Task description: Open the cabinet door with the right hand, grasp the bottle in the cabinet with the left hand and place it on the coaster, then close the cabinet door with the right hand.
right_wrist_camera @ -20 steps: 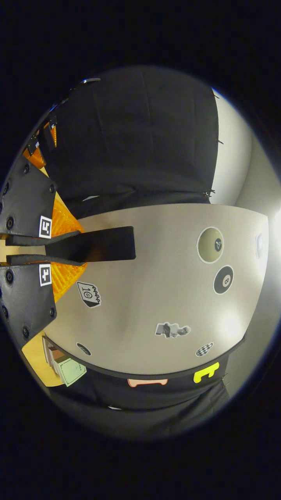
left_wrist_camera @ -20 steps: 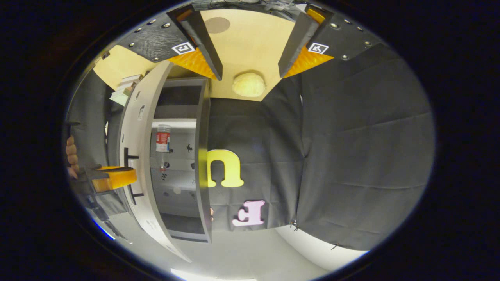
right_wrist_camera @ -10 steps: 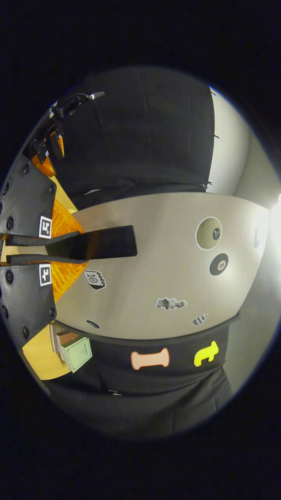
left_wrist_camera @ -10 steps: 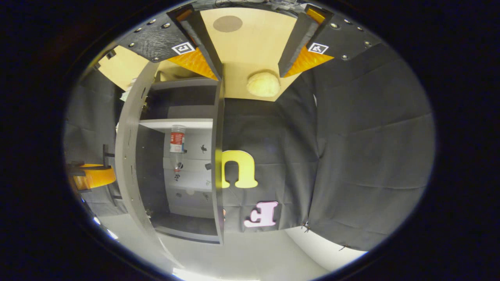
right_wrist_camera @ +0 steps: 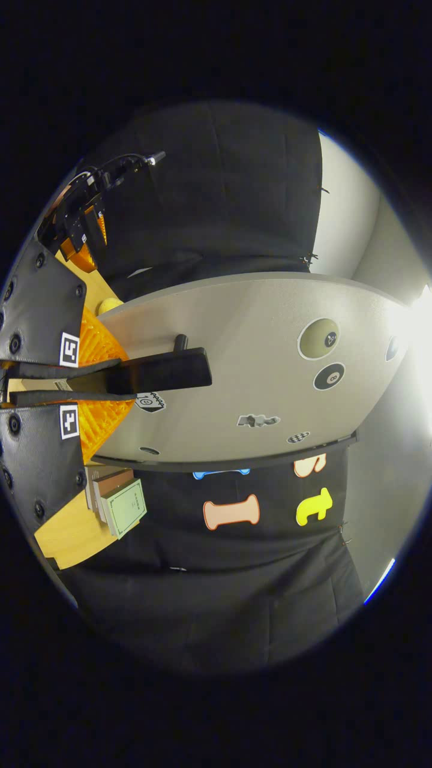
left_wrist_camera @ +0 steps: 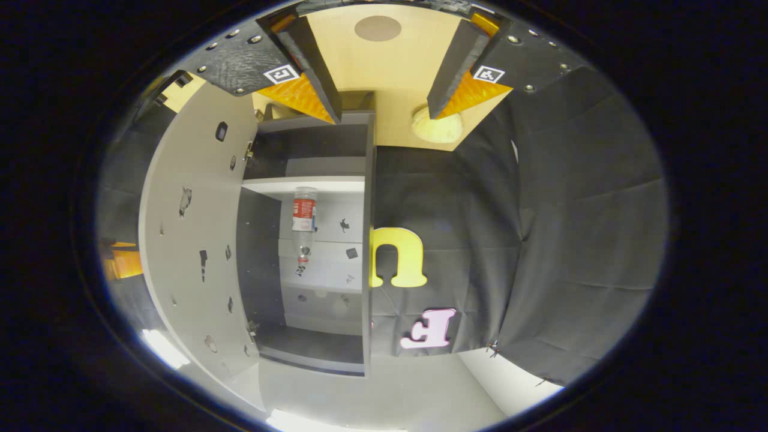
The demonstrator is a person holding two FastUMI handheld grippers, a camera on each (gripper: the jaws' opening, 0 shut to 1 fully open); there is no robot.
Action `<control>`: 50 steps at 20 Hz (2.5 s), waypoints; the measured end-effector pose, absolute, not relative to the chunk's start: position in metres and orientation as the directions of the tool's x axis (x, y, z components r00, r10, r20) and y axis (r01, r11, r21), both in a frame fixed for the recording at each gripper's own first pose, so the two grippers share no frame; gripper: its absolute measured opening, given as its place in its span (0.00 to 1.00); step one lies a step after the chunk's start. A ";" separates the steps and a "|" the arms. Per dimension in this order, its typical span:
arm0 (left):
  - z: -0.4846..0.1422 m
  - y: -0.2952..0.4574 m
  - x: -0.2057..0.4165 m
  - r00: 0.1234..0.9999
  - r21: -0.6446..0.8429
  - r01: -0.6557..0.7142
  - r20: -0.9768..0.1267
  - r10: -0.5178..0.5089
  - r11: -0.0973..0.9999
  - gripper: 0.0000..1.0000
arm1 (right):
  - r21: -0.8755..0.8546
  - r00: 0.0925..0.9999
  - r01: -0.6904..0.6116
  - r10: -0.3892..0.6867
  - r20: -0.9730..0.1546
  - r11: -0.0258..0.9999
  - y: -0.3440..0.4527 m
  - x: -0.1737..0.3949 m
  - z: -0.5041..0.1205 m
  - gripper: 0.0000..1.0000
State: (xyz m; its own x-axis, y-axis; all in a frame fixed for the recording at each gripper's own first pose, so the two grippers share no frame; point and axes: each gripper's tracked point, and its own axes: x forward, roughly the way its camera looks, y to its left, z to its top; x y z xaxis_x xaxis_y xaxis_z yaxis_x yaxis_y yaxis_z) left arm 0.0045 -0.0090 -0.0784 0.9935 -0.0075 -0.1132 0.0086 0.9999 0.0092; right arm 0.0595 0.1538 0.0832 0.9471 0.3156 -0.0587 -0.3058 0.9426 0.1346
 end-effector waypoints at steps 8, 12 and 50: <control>-0.083 -0.041 0.028 0.989 -0.002 0.085 -0.124 -0.085 0.996 0.92 | 0.229 0.988 -0.136 0.150 -0.044 0.964 0.108 0.062 0.080 0.06; -0.083 -0.052 0.032 0.985 0.008 0.119 -0.130 -0.117 0.993 0.88 | 0.231 0.992 -0.115 0.125 -0.029 0.966 0.092 0.058 0.079 0.04; 0.042 -0.174 0.250 0.936 -0.102 0.332 -0.091 -0.341 0.938 0.89 | 0.220 0.998 0.065 -0.062 -0.022 0.973 -0.047 0.112 0.092 0.96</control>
